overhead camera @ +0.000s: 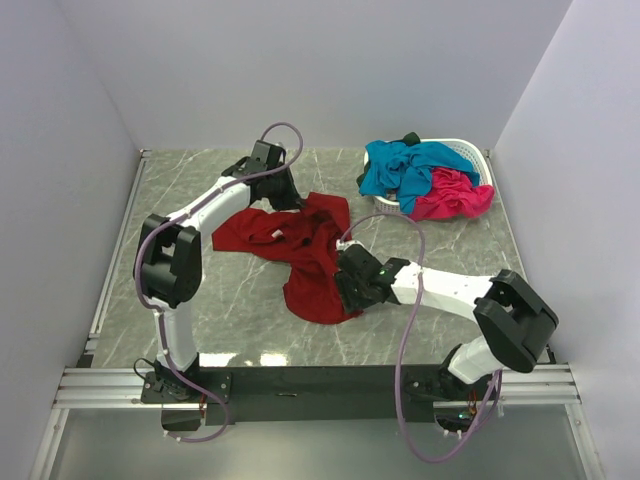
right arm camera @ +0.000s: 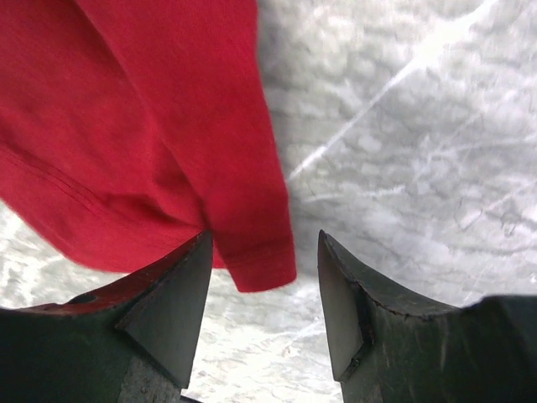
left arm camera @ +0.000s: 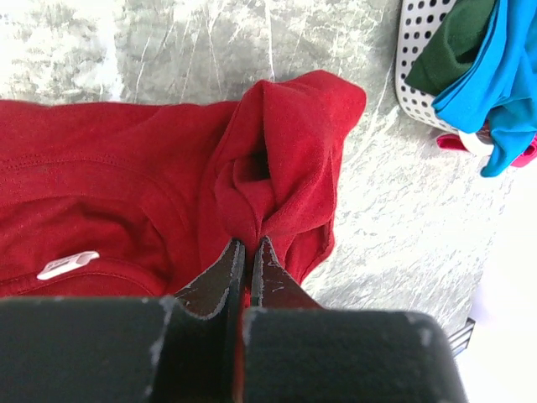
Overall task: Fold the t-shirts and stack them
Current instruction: Flatten the tshirt out
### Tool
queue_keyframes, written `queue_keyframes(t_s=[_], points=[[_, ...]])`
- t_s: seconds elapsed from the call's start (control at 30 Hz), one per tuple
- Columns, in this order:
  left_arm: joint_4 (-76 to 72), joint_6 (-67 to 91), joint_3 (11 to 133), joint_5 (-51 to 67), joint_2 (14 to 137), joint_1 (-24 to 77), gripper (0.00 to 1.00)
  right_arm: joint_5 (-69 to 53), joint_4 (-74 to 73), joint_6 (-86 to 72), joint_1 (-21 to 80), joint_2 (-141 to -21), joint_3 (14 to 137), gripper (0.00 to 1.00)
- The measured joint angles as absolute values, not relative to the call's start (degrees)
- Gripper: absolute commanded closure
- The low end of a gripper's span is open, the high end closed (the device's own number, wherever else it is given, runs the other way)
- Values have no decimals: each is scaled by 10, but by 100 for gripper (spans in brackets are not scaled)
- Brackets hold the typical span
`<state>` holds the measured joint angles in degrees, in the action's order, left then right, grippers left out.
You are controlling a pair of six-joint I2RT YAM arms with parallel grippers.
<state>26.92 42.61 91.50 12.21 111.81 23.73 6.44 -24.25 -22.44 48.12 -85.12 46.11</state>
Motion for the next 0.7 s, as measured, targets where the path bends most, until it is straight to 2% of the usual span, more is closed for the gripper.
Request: queue_keyframes(t_s=[0.27,0.47,0.57,0.6,0.63,0.7], points=[[273,426,908,122,1115,237,100,53,-249,-224,481,-826,434,41],[273,425,904,124,1115,237,100,46,-241,-223,481,-834,434,47],[273,425,903,128,1112,233,100,36,-235,-224,481,-846,436,60],[274,425,903,130,1110,232,100,32,-235,-225,481,-850,436,77],[274,425,903,133,1107,229,100,29,-236,-225,481,-853,436,87],[276,425,903,138,1097,219,100,25,-238,-227,481,-854,437,100]])
